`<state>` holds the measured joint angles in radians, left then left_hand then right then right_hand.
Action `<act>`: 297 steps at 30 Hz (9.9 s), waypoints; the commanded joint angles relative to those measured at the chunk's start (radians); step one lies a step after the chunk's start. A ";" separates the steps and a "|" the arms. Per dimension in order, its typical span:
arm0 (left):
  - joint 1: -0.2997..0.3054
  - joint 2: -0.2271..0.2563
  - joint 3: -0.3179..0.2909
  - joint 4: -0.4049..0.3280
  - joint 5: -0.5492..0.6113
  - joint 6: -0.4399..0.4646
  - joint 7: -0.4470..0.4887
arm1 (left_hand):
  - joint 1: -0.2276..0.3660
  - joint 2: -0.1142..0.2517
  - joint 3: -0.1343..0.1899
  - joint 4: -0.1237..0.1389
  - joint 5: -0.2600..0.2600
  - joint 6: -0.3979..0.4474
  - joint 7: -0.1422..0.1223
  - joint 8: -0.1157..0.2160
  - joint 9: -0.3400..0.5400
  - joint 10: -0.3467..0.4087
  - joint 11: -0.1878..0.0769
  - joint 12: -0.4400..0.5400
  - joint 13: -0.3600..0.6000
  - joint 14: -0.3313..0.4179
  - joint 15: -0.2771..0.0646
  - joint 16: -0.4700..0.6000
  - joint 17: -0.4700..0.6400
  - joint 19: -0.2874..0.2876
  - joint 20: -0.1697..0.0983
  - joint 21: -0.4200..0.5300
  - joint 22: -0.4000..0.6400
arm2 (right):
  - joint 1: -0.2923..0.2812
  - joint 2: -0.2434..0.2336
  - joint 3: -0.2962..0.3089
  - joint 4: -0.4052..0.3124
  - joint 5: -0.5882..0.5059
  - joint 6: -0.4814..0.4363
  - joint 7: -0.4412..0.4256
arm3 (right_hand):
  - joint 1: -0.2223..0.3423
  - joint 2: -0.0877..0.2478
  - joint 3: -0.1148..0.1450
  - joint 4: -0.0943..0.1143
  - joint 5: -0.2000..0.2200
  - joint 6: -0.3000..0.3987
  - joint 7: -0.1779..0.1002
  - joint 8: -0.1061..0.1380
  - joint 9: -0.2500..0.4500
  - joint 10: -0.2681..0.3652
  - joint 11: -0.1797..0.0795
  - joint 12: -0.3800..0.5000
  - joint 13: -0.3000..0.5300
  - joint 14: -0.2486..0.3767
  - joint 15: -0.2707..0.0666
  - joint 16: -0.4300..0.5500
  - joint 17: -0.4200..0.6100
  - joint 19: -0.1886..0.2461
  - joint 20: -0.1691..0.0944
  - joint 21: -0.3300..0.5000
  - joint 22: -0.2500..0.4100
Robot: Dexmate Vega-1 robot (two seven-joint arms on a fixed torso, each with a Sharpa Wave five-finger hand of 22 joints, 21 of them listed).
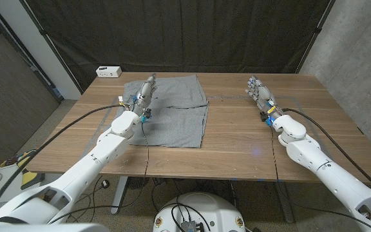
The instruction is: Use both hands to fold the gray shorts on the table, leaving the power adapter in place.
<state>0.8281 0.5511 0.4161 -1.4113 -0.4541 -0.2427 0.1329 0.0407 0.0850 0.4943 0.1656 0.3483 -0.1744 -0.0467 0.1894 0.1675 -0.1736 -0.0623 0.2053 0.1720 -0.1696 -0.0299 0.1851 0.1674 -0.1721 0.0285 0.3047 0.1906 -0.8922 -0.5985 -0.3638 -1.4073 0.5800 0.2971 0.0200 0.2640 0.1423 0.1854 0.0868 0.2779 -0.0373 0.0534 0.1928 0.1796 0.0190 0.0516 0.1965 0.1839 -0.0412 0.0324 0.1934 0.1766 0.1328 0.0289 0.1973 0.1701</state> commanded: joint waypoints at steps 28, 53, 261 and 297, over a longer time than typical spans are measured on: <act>0.119 0.297 -0.116 -0.220 0.237 0.117 0.102 | 0.138 0.022 0.015 -0.130 -0.073 0.170 -0.003 0.027 0.009 0.160 0.039 0.047 0.015 0.055 0.121 0.020 0.006 -0.051 0.159 -0.015 0.007 | 0.001 -0.054 -0.131 -0.338 -0.490 -0.290 -0.346 | 0.173 -0.009 0.064 -0.138 -0.056 0.105 -0.055 0.020 0.002 0.113 0.008 0.021 0.006 0.115 0.042 0.017 0.004 0.063 0.085 0.016 0.007; 0.238 0.440 -0.206 -0.319 0.329 0.172 0.120 | 0.188 0.003 0.019 -0.203 -0.147 0.225 0.005 0.017 0.012 0.245 0.078 0.052 0.020 0.163 0.129 0.028 0.015 0.015 0.173 0.004 0.019 | 0.042 -0.083 -0.236 -0.532 -0.697 -0.542 -0.303 | 0.244 0.027 0.112 -0.184 -0.083 0.228 -0.066 0.034 0.004 0.212 0.008 0.031 0.007 0.216 0.009 0.039 0.009 0.127 0.086 0.028 0.009; 0.329 0.614 0.173 -0.490 1.118 1.022 0.162 | 0.915 -0.050 -0.086 -0.302 -0.110 0.737 -0.176 0.031 0.028 0.333 -0.020 0.021 0.024 0.093 0.009 0.001 0.004 0.236 0.149 -0.017 0.006 | -0.067 -0.017 -0.578 -0.711 -1.504 -1.016 0.182 | 0.830 -0.084 0.041 -0.239 0.066 0.512 -0.169 -0.001 0.017 0.455 -0.133 0.147 0.111 0.524 -0.237 0.252 0.277 0.285 -0.007 0.039 0.024; 0.328 0.580 0.142 -0.486 1.148 0.994 0.241 | 0.924 0.056 -0.204 -0.259 -0.061 1.169 -0.100 0.193 0.104 0.502 -0.047 0.040 0.038 0.207 -0.028 -0.001 0.010 0.300 0.109 0.016 0.029 | -0.084 -0.026 -0.483 -0.640 -1.244 -0.875 -0.035 | 1.035 -0.012 -0.059 -0.238 -0.005 1.156 -0.093 0.138 0.043 0.993 -0.073 0.512 0.277 0.929 -0.251 0.705 0.648 0.533 -0.044 0.200 0.063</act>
<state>1.1540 1.1133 0.5637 -1.8518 0.6717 0.6944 0.4223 0.9666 0.1231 0.2926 -0.1021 0.2753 0.9754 -0.1749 0.3723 0.1987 0.3448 -0.1228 0.2533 0.2063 0.0569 -0.0360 0.1884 0.1718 0.1324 0.1359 0.3145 0.2165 -0.9702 -0.6042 -0.8966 -2.0337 -0.7833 -0.6178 0.0191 1.2807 0.1285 0.1271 -0.1417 0.2697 1.1066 -0.0461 0.3225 0.2210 1.0037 -0.0274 0.7034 0.4633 0.8754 -0.1128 0.9055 0.8263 0.6551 -0.0277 0.3875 0.2290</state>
